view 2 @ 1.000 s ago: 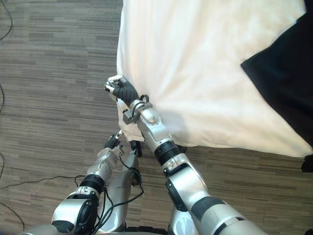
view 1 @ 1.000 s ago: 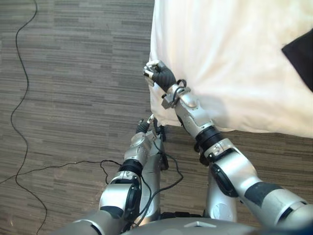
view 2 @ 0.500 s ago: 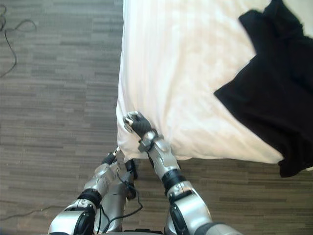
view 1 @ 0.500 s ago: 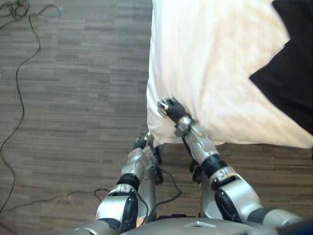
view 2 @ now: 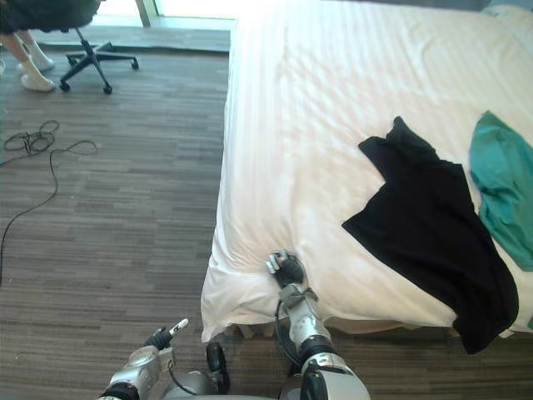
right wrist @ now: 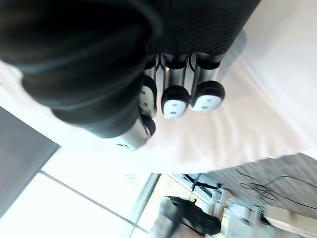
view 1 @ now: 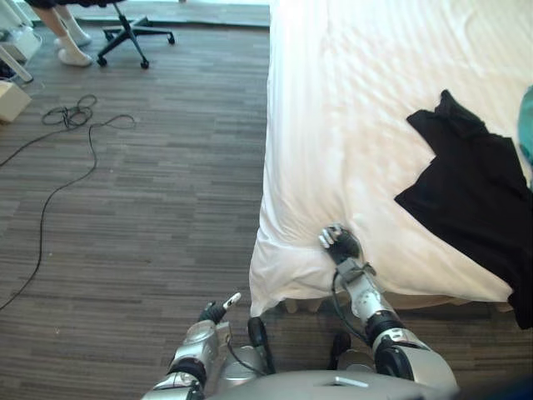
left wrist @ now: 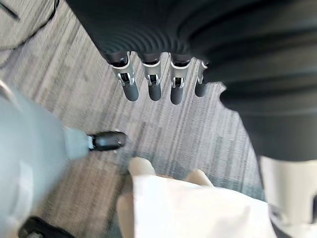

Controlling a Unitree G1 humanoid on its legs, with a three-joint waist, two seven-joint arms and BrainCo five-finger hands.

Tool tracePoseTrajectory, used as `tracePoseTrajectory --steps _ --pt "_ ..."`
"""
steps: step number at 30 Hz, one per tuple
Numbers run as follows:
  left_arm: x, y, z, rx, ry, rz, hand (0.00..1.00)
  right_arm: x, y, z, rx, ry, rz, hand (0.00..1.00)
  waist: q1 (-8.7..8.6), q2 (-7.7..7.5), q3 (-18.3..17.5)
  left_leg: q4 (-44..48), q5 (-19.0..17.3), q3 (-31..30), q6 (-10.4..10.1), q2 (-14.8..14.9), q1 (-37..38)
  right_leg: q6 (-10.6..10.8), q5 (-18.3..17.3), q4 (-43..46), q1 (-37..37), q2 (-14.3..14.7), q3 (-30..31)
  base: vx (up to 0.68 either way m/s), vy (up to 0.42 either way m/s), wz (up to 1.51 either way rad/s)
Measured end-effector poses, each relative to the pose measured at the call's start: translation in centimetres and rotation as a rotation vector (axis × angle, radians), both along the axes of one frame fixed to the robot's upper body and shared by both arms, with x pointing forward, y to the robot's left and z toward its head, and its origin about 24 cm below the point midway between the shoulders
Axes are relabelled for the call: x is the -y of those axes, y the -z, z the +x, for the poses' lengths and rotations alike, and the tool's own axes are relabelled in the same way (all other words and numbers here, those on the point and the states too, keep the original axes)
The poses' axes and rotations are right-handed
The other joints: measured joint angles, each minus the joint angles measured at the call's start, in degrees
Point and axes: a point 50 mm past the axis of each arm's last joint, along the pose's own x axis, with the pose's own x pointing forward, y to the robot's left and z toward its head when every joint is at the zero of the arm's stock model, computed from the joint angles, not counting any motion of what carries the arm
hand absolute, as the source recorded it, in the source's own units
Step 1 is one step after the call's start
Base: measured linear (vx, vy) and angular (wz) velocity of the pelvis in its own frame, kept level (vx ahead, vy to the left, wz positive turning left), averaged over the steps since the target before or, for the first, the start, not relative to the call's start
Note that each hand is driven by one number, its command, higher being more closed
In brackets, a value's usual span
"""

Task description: Tidy the bed and pick cloth on bed and put in laundry

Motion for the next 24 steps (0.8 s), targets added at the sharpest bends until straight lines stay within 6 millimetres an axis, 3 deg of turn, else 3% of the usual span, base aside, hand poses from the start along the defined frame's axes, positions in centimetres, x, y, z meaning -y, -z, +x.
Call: tracePoseTrajectory --steps 1,2,3,4,5,6,7,9,10,12,13,15,16,17,19,22,24 --pt "-0.3 0.2 -0.8 -0.02 -0.004 -0.009 0.0 3.1 0.3 -1.3 -0.031 0.137 -0.038 1.0 0.02 -0.1 -0.67 -0.12 -0.34 0.31 0.01 -0.03 0.93 0.0 0.0 0.01 0.79 -0.08 0.39 -0.02 0.002 -0.13" --pt "-0.4 0.3 -1.1 -0.028 -0.006 -0.013 0.0 4.8 0.1 -1.7 -0.032 0.199 -0.075 1.0 0.08 -0.05 -1.18 -0.15 -0.52 0.51 0.03 -0.04 1.11 0.0 0.0 0.04 0.82 -0.12 0.56 -0.03 0.002 -0.16" --pt "-0.5 0.4 -1.7 -0.038 -0.013 -0.023 0.0 8.6 -0.7 -3.2 -0.025 0.323 -0.159 1.0 0.12 0.18 -1.71 -0.18 -0.83 0.89 -0.19 -0.13 1.4 0.0 -0.01 0.05 0.86 -0.28 0.67 -0.03 0.005 -0.21" --pt "-0.8 0.6 -2.3 -0.048 -0.028 -0.036 0.0 12.2 -2.5 -4.2 0.023 0.417 -0.256 1.0 0.02 0.62 -1.93 -0.2 -1.1 1.12 -0.16 -0.22 1.72 0.01 -0.03 0.03 0.9 -0.4 0.81 -0.03 0.0 -0.22" --pt "-0.9 0.7 -2.8 -0.058 -0.034 -0.037 0.0 13.7 -3.9 -4.4 0.064 0.45 -0.308 1.0 -0.26 0.92 -2.1 -0.21 -1.13 1.16 -0.16 -0.26 1.81 0.0 -0.06 0.01 0.88 -0.43 0.84 -0.04 -0.009 -0.25" --pt "-1.1 0.9 -3.7 -0.083 -0.046 -0.041 0.0 15.8 -7.1 -4.3 0.171 0.482 -0.409 1.0 -1.36 1.38 -2.37 -0.22 -1.14 1.27 -0.14 -0.26 1.97 -0.06 -0.2 0.0 0.85 -0.43 0.9 -0.05 -0.022 -0.23" --pt "-1.2 1.0 -4.5 -0.097 -0.055 -0.048 0.0 17.1 -10.6 -4.3 0.294 0.492 -0.51 1.0 -1.99 1.66 -2.57 -0.24 -1.13 1.45 -0.13 -0.15 2.11 0.21 -0.45 0.03 0.94 -0.38 0.88 -0.06 -0.028 -0.18" --pt "-1.2 1.0 -4.8 -0.088 -0.062 -0.054 0.0 17.3 -14.8 -3.9 0.459 0.478 -0.609 1.0 -2.56 1.66 -2.8 -0.24 -1.03 1.37 -0.28 0.22 2.62 0.34 -1.26 0.09 1.35 -0.04 0.67 -0.04 -0.04 -0.04" --pt "-1.1 1.0 -4.9 -0.085 -0.062 -0.056 0.0 17.0 -15.8 -3.8 0.501 0.463 -0.63 1.0 -2.54 1.62 -3.01 -0.24 -0.97 1.28 -0.37 0.32 2.77 0.34 -1.34 0.05 1.54 0.12 0.53 -0.01 -0.055 0.04" --pt "-0.4 1.3 -5.9 -0.112 -0.044 -0.061 0.0 14.2 -17.9 -2.3 0.622 0.299 -0.669 1.0 -2.32 1.37 -5.05 -0.23 -0.89 0.91 -0.49 0.79 2.77 0.1 -1.63 0.02 1.61 0.59 0.11 0.03 -0.049 0.08" --pt "-0.2 1.3 -6.1 -0.121 -0.034 -0.061 0.0 13.2 -18.1 -1.8 0.64 0.237 -0.675 1.0 -2.27 1.34 -5.48 -0.22 -0.86 0.65 -0.5 0.89 2.72 0.2 -1.58 -0.01 1.58 0.64 -0.2 0.06 -0.049 0.19" --pt "0.1 1.3 -5.8 -0.123 -0.008 -0.046 0.0 8.7 -18.1 0.1 0.682 -0.05 -0.693 1.0 -1.23 1.36 -6.36 -0.21 -0.73 -0.63 -0.51 0.91 2.23 0.38 -1.6 -0.07 1.64 0.73 -1.1 0.06 -0.039 0.25" --pt "0.3 1.3 -5.6 -0.121 0.003 -0.045 0.0 7.6 -18.0 0.4 0.691 -0.118 -0.695 1.0 -0.67 1.43 -6.43 -0.2 -0.55 -0.71 -0.25 0.91 2.18 0.4 -1.58 -0.08 1.62 0.74 -1.11 0.08 -0.017 0.22" --pt "0.6 1.3 -5.1 -0.115 0.031 -0.033 0.0 3.8 -17.1 1.2 0.705 -0.32 -0.665 1.0 0.37 1.61 -6.7 -0.18 -0.31 -1.47 -0.04 0.73 1.78 0.52 -1.5 -0.25 1.7 0.69 -1.22 0.08 -0.007 0.18" --pt "0.8 1.2 -4.9 -0.11 0.045 -0.024 0.0 1.3 -16.4 1.4 0.703 -0.433 -0.639 1.0 0.9 1.76 -6.75 -0.15 -0.24 -1.94 0.01 0.62 1.65 0.71 -1.37 -0.49 1.97 0.66 -1.46 0.08 -0.004 0.21" --pt "1.0 1.1 -4.5 -0.092 0.059 0.007 0.0 -5.8 -14.6 1.7 0.686 -0.743 -0.615 1.0 1.96 2.05 -6.59 0.15 -0.12 -3.0 0.12 0.16 1.65 1.02 -1.15 -1.47 3.02 0.71 -2.62 0.09 -0.01 0.16" --pt "1.3 1.1 -4.2 -0.08 0.067 0.012 0.0 -9.0 -14.4 2.0 0.694 -0.876 -0.624 1.0 2.43 2.43 -6.26 0.13 -0.07 -3.61 0.14 0.11 1.19 1.19 -1.04 -1.67 2.92 0.74 -3.22 0.03 -0.025 0.13"
